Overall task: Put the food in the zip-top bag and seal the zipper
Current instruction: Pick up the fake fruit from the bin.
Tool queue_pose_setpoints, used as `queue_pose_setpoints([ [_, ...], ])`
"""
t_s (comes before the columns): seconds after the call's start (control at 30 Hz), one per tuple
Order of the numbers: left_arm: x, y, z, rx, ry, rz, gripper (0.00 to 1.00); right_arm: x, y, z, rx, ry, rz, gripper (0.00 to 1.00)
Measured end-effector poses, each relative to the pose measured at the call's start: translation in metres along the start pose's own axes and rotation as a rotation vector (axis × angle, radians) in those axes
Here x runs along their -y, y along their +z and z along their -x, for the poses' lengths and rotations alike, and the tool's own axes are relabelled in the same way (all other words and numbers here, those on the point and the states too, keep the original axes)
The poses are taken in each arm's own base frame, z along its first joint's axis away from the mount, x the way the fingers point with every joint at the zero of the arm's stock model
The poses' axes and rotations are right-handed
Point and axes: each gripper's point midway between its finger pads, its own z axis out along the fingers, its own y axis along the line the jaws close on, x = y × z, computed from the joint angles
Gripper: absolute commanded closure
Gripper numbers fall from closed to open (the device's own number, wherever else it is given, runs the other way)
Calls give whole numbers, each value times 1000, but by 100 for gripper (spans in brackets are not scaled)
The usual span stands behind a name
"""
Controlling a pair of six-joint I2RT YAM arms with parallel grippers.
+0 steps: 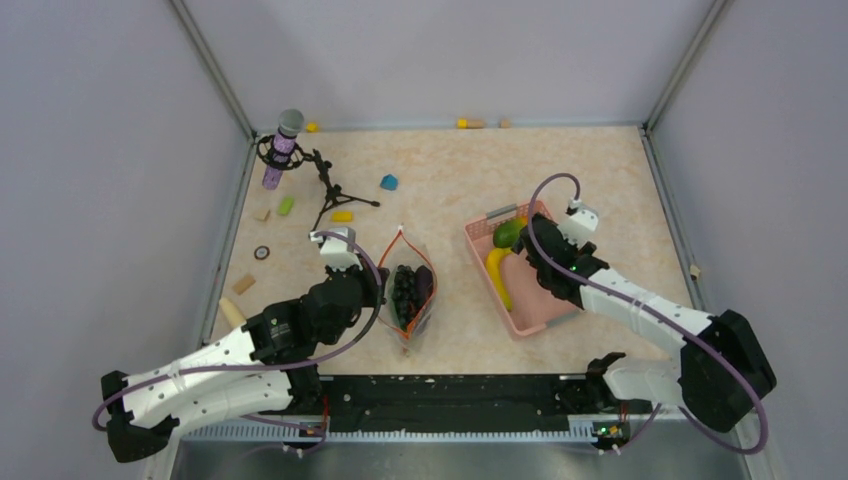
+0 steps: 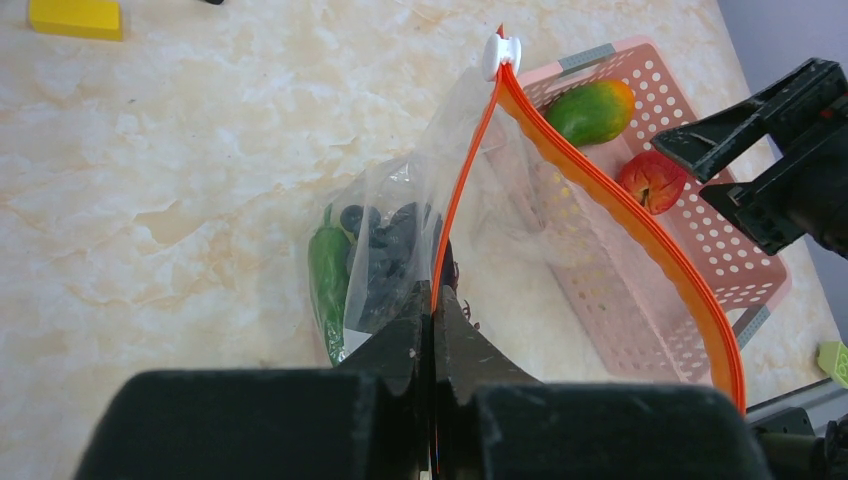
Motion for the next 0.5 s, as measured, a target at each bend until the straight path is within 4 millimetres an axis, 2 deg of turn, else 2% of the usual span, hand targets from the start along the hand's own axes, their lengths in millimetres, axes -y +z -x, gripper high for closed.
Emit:
queue_pose_setpoints([
  [0.5, 0, 0, 0, 0, 0, 0, 100, 26, 33, -25, -39, -11, -151, 1],
])
